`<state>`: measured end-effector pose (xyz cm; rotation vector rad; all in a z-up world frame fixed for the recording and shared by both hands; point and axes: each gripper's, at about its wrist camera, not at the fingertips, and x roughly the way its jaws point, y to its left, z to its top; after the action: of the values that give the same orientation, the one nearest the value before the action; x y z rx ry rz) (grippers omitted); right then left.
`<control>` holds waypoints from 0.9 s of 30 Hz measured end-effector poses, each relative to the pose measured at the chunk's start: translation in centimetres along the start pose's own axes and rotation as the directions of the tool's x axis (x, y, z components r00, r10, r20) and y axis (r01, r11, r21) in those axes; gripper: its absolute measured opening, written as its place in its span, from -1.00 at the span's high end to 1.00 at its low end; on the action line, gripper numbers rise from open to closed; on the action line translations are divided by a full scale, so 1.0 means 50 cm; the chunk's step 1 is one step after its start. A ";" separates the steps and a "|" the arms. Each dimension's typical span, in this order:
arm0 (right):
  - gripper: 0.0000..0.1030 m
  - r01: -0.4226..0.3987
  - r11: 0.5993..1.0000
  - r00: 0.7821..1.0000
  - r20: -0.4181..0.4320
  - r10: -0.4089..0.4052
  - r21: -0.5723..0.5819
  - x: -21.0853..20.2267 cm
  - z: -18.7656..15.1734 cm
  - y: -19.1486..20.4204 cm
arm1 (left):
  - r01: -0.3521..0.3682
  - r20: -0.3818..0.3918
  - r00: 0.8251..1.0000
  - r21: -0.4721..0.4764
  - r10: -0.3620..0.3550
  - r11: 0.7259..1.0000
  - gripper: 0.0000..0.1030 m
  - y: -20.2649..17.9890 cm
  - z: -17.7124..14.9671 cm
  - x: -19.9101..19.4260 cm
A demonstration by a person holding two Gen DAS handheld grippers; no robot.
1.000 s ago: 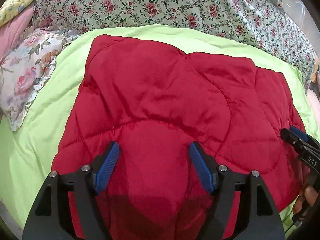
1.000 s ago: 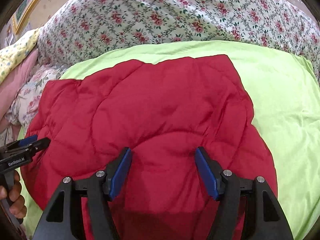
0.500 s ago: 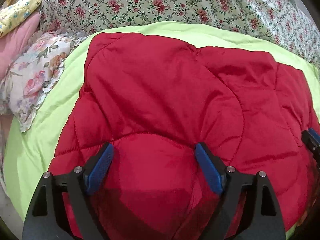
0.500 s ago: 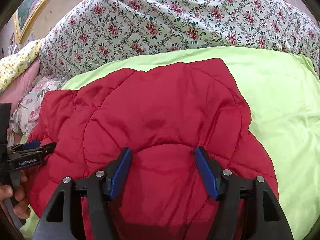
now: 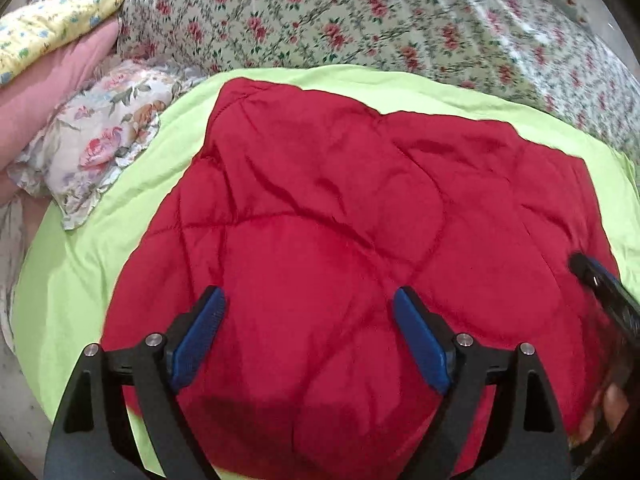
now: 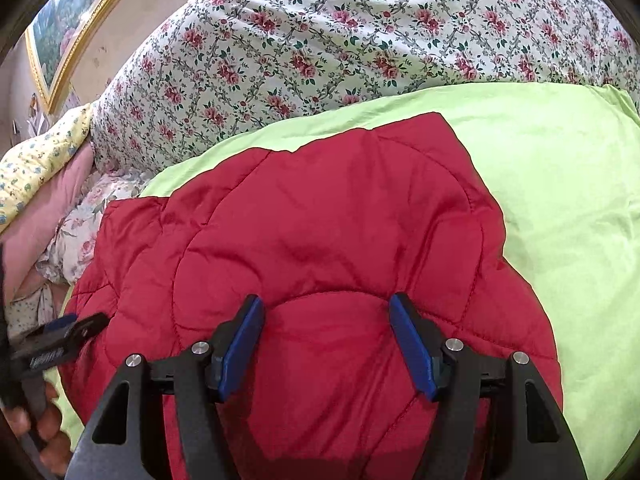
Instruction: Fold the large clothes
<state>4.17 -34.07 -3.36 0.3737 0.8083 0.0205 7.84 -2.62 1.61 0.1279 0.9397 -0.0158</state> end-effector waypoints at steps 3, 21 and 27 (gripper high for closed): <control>-0.30 -0.004 1.000 1.000 0.007 0.004 0.002 -0.006 -0.003 -0.001 | 0.010 0.009 1.000 0.007 -0.010 1.000 -0.70 0.007 -0.012 -0.022; -0.33 0.124 0.986 0.978 0.183 -0.102 -0.112 -0.148 -0.043 0.064 | 0.099 0.011 0.995 -0.010 -0.099 0.995 -0.73 0.036 -0.061 0.007; -0.36 0.162 0.971 0.981 0.135 -0.139 -0.175 -0.138 -0.119 0.115 | 0.132 0.026 0.991 0.009 -0.132 0.991 -0.75 0.041 -0.061 0.011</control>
<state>-4.14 -27.89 -0.32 0.1350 0.7053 -0.0686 5.84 -0.22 -0.38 0.0711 0.9200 -0.1431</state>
